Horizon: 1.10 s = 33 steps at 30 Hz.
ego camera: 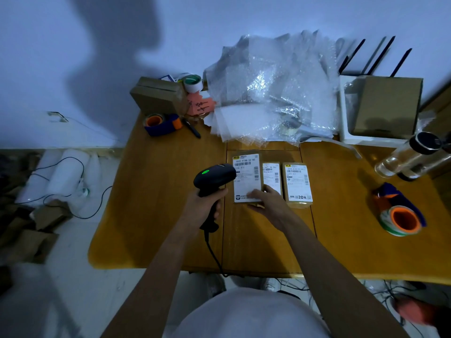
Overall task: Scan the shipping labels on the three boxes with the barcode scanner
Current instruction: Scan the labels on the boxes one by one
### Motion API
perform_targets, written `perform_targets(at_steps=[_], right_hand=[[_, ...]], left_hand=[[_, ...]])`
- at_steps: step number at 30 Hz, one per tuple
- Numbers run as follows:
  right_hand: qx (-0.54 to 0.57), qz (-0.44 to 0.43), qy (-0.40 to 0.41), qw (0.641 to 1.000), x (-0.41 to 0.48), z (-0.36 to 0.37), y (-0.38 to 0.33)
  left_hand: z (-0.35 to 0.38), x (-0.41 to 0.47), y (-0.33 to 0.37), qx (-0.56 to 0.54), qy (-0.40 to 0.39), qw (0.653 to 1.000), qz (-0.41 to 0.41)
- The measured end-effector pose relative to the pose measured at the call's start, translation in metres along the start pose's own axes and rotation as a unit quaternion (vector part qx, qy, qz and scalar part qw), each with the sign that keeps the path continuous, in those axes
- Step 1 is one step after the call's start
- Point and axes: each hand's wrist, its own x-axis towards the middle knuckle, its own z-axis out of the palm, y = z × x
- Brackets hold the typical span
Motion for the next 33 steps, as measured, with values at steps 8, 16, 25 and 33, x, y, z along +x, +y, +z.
perform_targets(at_steps=[8,16,25,33], right_hand=[[0.037,0.08,-0.022,0.996,0.01,0.028,0.014],[0.133,0.133,0.022,0.982,0.026,0.043,0.024],[0.168,0.13,0.04,0.976,0.038,0.046,0.032],[0.212,0.133,0.058,0.966,0.04,0.048,0.039]], left_hand=[[-0.015,0.004,0.0,0.0,0.032,0.999,-0.015],[-0.017,0.009,-0.007,-0.002,0.036,0.999,-0.023],[-0.022,0.015,-0.011,-0.008,0.044,0.998,-0.034],[-0.028,0.018,-0.013,-0.018,0.04,0.998,-0.045]])
